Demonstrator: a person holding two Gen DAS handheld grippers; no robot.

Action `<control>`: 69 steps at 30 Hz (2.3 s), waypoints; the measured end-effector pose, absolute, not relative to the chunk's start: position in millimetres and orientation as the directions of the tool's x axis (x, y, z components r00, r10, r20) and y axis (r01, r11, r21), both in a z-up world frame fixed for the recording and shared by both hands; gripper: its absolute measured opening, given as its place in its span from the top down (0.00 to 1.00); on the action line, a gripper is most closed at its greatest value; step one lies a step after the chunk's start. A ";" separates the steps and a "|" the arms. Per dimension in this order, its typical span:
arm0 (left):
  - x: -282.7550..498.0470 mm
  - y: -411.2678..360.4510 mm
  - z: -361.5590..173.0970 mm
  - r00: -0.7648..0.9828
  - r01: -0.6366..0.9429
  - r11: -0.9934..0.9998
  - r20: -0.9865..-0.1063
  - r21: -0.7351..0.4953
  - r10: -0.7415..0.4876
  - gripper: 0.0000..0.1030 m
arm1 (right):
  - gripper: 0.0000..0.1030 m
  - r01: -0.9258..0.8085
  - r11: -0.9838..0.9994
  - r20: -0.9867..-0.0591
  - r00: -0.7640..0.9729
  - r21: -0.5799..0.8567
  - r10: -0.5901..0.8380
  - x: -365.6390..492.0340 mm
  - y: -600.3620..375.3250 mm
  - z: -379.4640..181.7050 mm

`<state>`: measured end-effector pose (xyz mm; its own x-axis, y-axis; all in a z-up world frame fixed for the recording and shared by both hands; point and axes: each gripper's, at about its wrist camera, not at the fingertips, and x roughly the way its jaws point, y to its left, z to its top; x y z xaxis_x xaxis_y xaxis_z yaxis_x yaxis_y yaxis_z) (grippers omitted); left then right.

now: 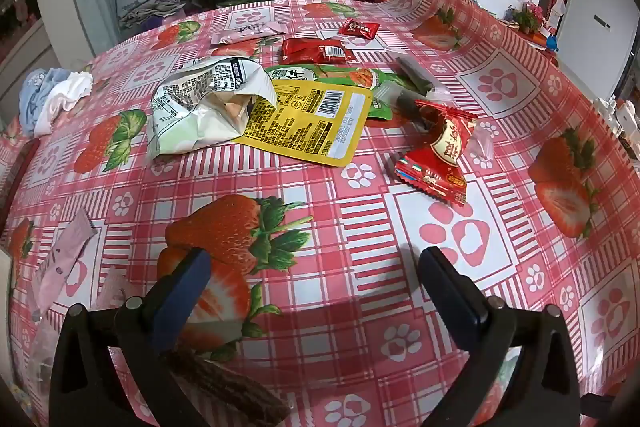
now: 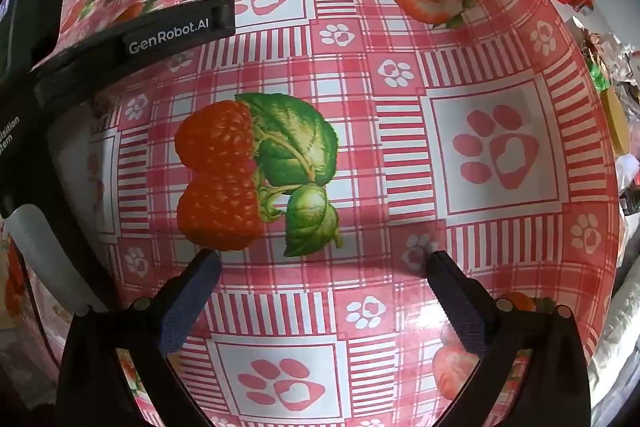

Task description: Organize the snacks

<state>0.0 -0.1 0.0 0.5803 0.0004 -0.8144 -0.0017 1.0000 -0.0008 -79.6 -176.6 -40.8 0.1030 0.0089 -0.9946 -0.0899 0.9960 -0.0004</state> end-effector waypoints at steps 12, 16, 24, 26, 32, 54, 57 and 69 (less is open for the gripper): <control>0.0 0.1 0.0 0.580 -0.002 1.000 -0.814 -0.001 0.000 0.00 | 0.00 -0.082 0.997 -0.995 0.099 -0.005 0.004 -78.8 -179.4 -41.3; 0.0 0.1 0.0 0.580 -0.002 1.000 -0.814 -0.001 0.000 0.00 | 0.00 -0.083 0.997 -0.997 0.081 0.000 0.007 -75.1 -179.6 -44.5; 0.0 0.1 0.0 0.580 -0.002 1.000 -0.814 -0.001 0.000 0.00 | 0.00 -0.079 0.997 -0.994 0.110 -0.026 -0.017 -75.2 -181.0 -44.7; 0.1 0.1 0.0 0.580 -0.002 1.000 -0.814 -0.001 0.000 0.00 | 0.00 -0.078 0.997 -0.994 0.103 -0.027 -0.018 -76.7 -180.7 -44.4; 0.1 0.1 0.0 0.580 -0.002 1.000 -0.814 -0.001 0.000 0.00 | 0.00 -0.073 0.997 -0.995 0.103 0.011 0.018 -72.8 -179.5 -43.7; 0.1 0.1 0.0 0.580 -0.002 1.000 -0.814 -0.001 0.000 0.00 | 0.00 -0.074 0.997 -0.997 0.082 -0.006 0.000 -71.6 -179.0 -48.1; 0.1 0.1 0.0 0.580 -0.002 1.000 -0.814 -0.001 0.000 0.00 | 0.00 -0.075 0.997 -0.997 0.080 -0.009 -0.003 -71.1 -179.0 -48.0; 0.0 0.1 0.0 0.580 -0.002 1.000 -0.814 -0.001 0.000 0.00 | 0.00 -0.074 0.997 -0.997 0.080 -0.011 -0.005 -69.9 -180.2 -48.0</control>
